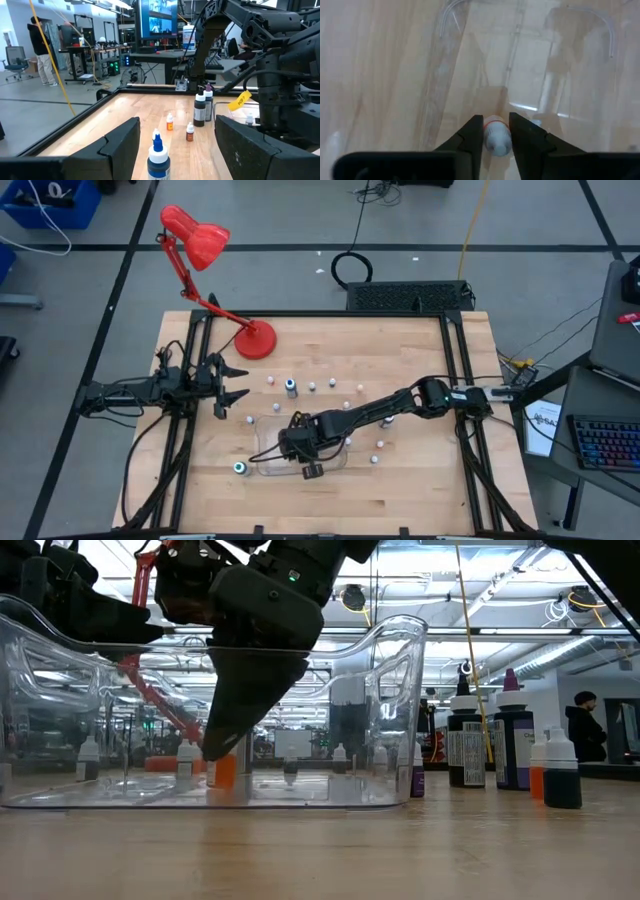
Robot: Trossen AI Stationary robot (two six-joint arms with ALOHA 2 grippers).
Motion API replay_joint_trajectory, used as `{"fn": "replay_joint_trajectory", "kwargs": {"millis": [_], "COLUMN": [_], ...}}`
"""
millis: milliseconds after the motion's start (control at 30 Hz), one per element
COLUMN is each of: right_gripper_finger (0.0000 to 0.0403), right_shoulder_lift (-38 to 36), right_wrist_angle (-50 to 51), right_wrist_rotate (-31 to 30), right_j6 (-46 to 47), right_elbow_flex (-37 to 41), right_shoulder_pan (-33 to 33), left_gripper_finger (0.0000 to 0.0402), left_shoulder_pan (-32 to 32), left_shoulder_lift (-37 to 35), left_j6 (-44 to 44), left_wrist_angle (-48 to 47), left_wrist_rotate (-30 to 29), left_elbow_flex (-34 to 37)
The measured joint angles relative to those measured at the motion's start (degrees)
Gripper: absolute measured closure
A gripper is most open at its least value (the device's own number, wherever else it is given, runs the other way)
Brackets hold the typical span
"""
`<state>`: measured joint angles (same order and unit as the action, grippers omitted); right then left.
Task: Pick & Place food coloring
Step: Put the bottom small orange food coloring into the bin
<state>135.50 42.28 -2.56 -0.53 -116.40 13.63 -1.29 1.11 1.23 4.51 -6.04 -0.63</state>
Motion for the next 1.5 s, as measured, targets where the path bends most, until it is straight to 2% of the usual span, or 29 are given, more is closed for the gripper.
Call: {"fn": "replay_joint_trajectory", "kwargs": {"millis": [100,233,467,667,833,1000,1267,1500], "right_gripper_finger": [0.0271,0.0251,0.0254,0.0254,0.0254,0.0257,0.0257,0.0257], "right_shoulder_lift": [-0.13,-0.78,-4.01,-11.89,-20.02,-29.37,-43.3,-46.2], "right_wrist_angle": [-0.18,-0.43,-0.38,3.95,11.11,16.75,13.53,12.7], "right_wrist_rotate": [-0.51,-0.96,-2.08,-6.66,-6.34,-4.6,-5.15,-11.75], "right_j6": [0.28,0.2,-0.33,1.28,8.44,21.36,43.56,47.38], "right_elbow_flex": [0.0,0.04,0.15,0.15,1.21,8.94,31.44,44.29], "right_shoulder_pan": [-0.02,-0.04,-0.04,0.32,1.42,5.23,14.65,17.75], "left_gripper_finger": [0.0144,0.0144,0.0144,0.0144,0.0144,0.0144,0.0144,0.0144], "left_shoulder_pan": [0.0,-0.01,0.01,-0.01,-0.01,0.0,-0.01,-0.01], "left_shoulder_lift": [0.0,0.0,0.0,0.01,0.02,0.02,0.02,0.0], "left_j6": [0.0,0.0,0.0,0.0,0.0,0.0,0.0,0.0], "left_wrist_angle": [0.02,0.0,0.02,0.0,0.04,0.01,0.01,0.02], "left_wrist_rotate": [0.0,0.0,-0.02,-0.02,-0.02,-0.02,-0.02,-0.02], "left_elbow_flex": [-0.02,0.0,0.0,0.0,0.0,-0.01,0.0,-0.01]}}
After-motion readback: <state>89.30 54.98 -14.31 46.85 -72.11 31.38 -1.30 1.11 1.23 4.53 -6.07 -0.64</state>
